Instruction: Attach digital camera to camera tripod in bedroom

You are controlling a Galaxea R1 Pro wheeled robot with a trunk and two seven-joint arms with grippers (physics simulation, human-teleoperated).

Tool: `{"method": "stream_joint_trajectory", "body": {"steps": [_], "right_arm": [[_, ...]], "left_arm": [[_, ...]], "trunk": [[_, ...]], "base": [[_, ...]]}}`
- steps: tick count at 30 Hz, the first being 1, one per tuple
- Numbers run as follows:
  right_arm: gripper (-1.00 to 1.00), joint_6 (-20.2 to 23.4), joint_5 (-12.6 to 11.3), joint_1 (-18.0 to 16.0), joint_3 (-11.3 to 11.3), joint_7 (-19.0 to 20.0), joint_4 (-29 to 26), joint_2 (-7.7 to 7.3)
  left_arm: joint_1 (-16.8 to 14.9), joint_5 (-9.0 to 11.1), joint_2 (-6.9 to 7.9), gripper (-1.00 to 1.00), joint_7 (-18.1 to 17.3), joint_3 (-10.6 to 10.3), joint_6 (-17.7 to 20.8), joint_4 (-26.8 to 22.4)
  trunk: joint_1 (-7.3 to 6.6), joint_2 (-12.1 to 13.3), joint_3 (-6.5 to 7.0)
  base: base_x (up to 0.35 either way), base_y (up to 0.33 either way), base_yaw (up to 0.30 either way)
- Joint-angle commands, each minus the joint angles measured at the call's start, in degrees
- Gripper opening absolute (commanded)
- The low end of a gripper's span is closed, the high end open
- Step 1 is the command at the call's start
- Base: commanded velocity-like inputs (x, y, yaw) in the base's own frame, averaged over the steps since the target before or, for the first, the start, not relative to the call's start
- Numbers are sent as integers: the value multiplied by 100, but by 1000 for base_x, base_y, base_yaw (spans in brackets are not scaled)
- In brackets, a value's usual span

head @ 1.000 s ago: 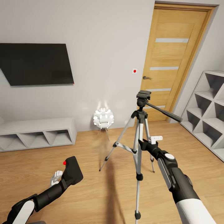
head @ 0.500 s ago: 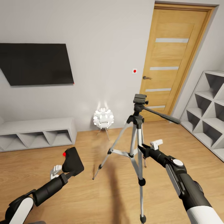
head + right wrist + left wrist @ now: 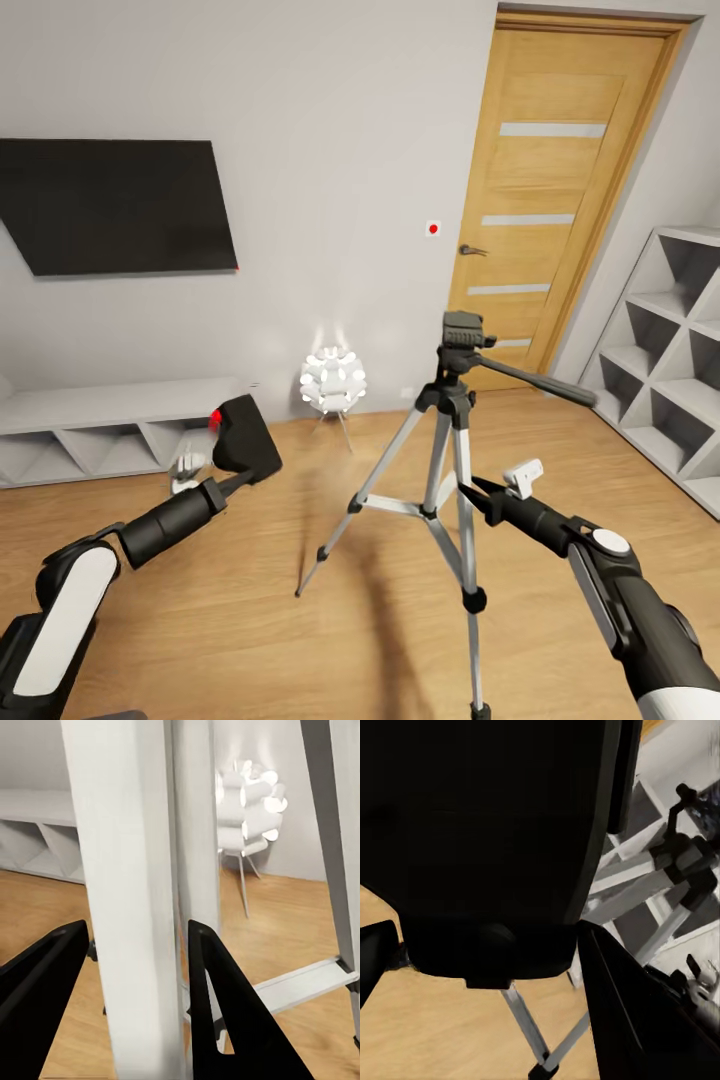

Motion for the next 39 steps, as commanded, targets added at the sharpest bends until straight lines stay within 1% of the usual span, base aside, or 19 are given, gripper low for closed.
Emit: {"method": "stream_joint_trajectory", "body": {"steps": [1,2,3,4,5,7,8,9,10,11,14,16,20,21,24,28,32,36,39], "right_arm": [[-100,229,-293,8,-42,364,138,5],[-100,166,-293,20,-88,406,139,5],[-100,140,-292,24,-104,421,140,4],[-100,101,-290,30,-127,443,142,6],[-100,88,-287,33,-136,450,143,12],[-100,84,-277,32,-158,457,144,37],[-100,88,-277,32,-162,455,145,43],[-100,97,-280,32,-169,453,143,40],[-100,100,-282,32,-173,454,142,36],[-100,104,-283,32,-178,454,137,26],[-100,114,-285,31,-189,454,126,9],[-100,122,-287,22,-197,451,106,2],[-100,133,-293,-11,-208,448,71,-8],[-100,136,-294,-24,-243,447,57,-11],[-100,142,-294,-37,-282,446,15,-13],[-100,314,-295,-51,-310,441,-145,-14],[-100,386,-294,-48,-322,440,-246,-10],[-100,357,-288,-29,-326,457,-278,4],[-100,236,-278,0,-325,470,-287,-5]], "left_arm": [[-90,-35,-12,-100,-16,-9,87,-1],[-243,-30,-55,-100,-15,-62,184,-3],[-322,-29,-83,-100,-12,-92,227,-4],[-488,-28,-134,-100,-2,-148,299,-6],[-574,-26,-153,-100,17,-175,335,-6],[-951,-13,-220,-100,226,-321,530,-7],[-1042,-9,-244,-100,303,-366,583,-7],[-1200,-5,-320,-100,463,-449,687,-8],[-1264,-5,-369,-100,539,-483,747,-8],[-1376,-6,-464,-100,664,-532,886,-8],[-1567,-10,-630,-100,824,-590,1137,-8],[-1617,-10,-671,-100,863,-604,1202,-8],[-1652,-11,-701,-100,889,-614,1252,-8],[-1661,-16,-708,-100,896,-616,1265,-8],[-1666,-18,-707,-100,900,-612,1275,-8],[-1669,-20,-706,-100,902,-611,1280,-8],[-1671,-20,-709,-100,902,-610,1283,-8],[-1680,-20,-712,-100,903,-610,1286,-8],[-1685,-20,-710,-100,903,-610,1287,-8]], "trunk": [[2,-6,-10],[2,-6,-10],[2,-6,-10],[2,-6,-10],[2,-6,-10],[2,-6,-10],[2,-6,-10],[2,-6,-10],[2,-6,-10],[2,-6,-10],[2,-6,-10],[2,-6,-10],[2,-6,-10],[2,-6,-10],[2,-6,-10],[2,-6,-10],[2,-6,-10],[2,-6,-10],[2,-6,-10]], "base": [[0,0,0],[0,0,0],[0,0,0],[0,0,0],[0,0,0],[0,0,0],[0,0,0],[0,0,0],[0,0,0],[0,0,0],[0,0,0],[0,0,0],[0,0,0],[0,0,0],[0,0,0],[0,0,0],[0,0,0],[0,0,0],[0,0,0]]}}
